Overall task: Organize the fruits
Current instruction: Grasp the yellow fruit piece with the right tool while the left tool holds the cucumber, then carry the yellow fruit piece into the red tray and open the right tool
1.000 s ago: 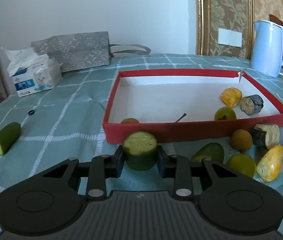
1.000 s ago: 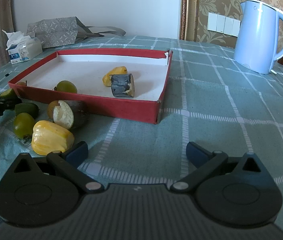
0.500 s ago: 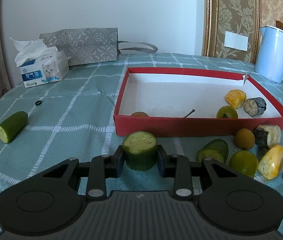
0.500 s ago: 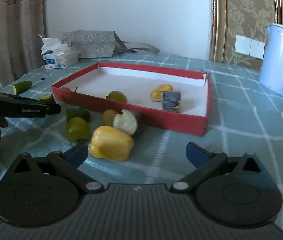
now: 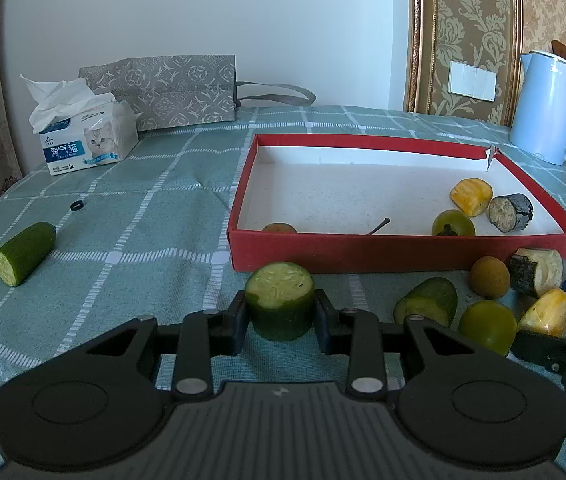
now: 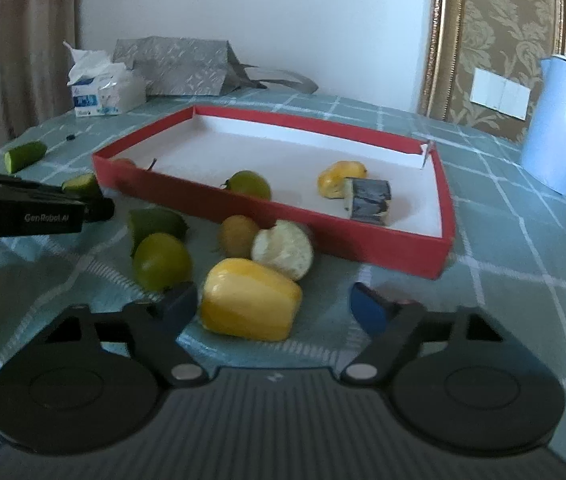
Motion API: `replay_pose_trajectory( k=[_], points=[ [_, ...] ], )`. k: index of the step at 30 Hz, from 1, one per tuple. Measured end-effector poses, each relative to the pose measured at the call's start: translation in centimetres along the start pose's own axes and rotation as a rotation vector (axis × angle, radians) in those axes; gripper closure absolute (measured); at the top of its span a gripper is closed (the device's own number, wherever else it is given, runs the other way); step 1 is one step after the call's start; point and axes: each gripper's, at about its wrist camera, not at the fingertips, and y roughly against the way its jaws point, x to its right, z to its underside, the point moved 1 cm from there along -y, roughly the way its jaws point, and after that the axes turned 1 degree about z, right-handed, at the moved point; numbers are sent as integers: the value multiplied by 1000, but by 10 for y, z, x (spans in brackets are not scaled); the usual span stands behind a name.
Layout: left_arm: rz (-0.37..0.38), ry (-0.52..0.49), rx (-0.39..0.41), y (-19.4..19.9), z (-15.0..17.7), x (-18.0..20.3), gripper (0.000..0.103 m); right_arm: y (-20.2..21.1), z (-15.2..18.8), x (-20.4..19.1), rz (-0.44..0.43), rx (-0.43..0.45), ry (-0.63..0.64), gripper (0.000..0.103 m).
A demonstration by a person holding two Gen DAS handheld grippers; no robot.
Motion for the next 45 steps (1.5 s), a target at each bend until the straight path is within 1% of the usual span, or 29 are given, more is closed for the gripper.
replay_pose_trajectory(
  k=[2, 5, 6, 7, 9, 14, 20, 24, 29, 32, 34, 39, 45],
  points=[
    [0, 0, 0, 0, 0, 0, 70, -1, 0, 2, -20, -7, -19, 36],
    [0, 0, 0, 0, 0, 0, 70, -1, 0, 3, -32, -9, -25, 38],
    [0, 0, 0, 0, 0, 0, 70, -1, 0, 2, -33, -8, -24, 42],
    [0, 0, 0, 0, 0, 0, 70, 0, 0, 2, -38, -4, -28, 53],
    [1, 1, 0, 0, 0, 0, 70, 1, 0, 2, -32, 5, -32, 52],
    [1, 1, 0, 0, 0, 0, 70, 4, 2, 7, -46, 9, -52, 52],
    [1, 1, 0, 0, 0, 0, 70, 18, 3, 14, -96, 44, -79, 52],
    [0, 1, 0, 0, 0, 0, 70, 28, 3, 14, -99, 70, -66, 52],
    [1, 1, 0, 0, 0, 0, 70, 42, -11, 18, -84, 132, -37, 52],
    [1, 1, 0, 0, 0, 0, 70, 45, -27, 21, -56, 172, -6, 52],
    [1, 2, 0, 0, 0, 0, 70, 40, -38, 24, -40, 187, 3, 52],
    [1, 2, 0, 0, 0, 0, 70, 14, -65, 30, -4, 181, 15, 52],
    [1, 1, 0, -1, 0, 0, 70, -33, -92, 31, 15, 129, 14, 52]
  ],
)
